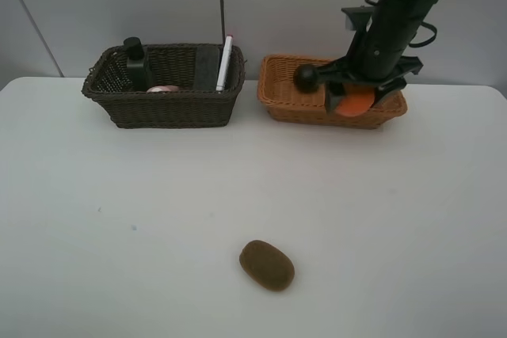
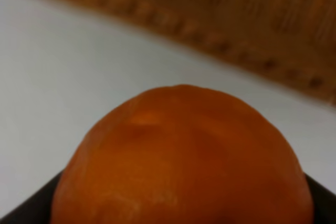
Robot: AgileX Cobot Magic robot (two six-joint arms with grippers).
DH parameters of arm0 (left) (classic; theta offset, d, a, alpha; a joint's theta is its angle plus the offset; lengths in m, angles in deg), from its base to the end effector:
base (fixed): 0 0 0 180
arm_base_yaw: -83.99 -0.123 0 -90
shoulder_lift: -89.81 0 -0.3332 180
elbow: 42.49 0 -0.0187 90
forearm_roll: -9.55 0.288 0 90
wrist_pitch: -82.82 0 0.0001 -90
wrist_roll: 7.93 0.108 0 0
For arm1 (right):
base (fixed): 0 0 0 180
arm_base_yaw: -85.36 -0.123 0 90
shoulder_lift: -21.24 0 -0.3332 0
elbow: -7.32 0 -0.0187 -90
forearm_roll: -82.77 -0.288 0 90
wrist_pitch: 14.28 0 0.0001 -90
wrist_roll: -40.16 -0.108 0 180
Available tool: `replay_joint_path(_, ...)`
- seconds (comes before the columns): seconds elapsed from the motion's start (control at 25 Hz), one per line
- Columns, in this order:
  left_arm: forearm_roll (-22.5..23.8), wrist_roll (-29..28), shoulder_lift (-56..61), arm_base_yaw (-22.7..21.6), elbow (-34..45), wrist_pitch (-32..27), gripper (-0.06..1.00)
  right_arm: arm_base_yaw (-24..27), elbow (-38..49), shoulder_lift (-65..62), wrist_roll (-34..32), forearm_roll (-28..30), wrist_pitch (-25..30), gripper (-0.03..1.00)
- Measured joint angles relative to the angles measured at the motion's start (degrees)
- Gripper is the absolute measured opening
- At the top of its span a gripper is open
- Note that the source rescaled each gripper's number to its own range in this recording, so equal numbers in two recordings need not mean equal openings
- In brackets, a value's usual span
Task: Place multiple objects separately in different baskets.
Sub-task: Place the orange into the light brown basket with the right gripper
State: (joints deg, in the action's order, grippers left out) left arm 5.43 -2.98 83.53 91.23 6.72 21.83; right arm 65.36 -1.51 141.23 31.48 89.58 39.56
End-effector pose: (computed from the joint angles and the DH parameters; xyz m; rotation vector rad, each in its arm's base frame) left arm -0.0088 -0.0057 0.2900 0.2199 2.0207 -0.1110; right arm 0.4452 0.1510 0.2213 -0.3641 2.8387 -0.0527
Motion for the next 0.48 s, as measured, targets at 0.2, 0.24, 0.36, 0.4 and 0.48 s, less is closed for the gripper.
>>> replay_joint_path(0.2,0.0,0.0,0.0,0.0,0.0,0.0,0.94,4.8,-19.8,14.9,3.7,-2.8,1.9,0.79)
replay_joint_path(0.24,0.0,0.0,0.0,0.0,0.0,0.0,0.94,5.2,-23.4,17.2,3.9,-3.0,3.0,0.79)
replay_joint_path(0.36,0.0,0.0,0.0,0.0,0.0,0.0,0.94,5.6,-31.4,23.2,3.5,-3.2,5.9,0.80)
replay_joint_path(0.4,0.0,0.0,0.0,0.0,0.0,0.0,0.94,5.6,-33.0,24.0,3.3,-3.2,6.5,0.84)
replay_joint_path(0.48,0.0,0.0,0.0,0.0,0.0,0.0,0.94,5.6,-34.1,24.8,3.3,-3.2,7.0,0.94)
